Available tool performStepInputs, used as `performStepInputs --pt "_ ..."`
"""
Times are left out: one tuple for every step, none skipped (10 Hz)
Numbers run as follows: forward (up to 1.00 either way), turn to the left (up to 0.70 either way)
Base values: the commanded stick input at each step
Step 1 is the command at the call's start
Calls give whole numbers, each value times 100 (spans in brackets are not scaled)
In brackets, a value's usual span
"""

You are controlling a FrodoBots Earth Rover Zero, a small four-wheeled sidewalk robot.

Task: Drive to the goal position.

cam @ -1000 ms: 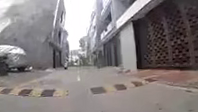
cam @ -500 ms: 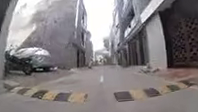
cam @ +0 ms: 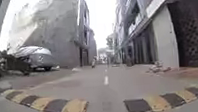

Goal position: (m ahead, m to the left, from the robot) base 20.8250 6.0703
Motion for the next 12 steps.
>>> performStepInputs --pt "100 -29" --pt "100 -40" --pt "100 -40" --pt "100 0" --pt "100 0" --pt "100 0" --pt "100 0" --pt "100 0" --pt "100 0" --pt "100 0" --pt "100 0" --pt "100 0"
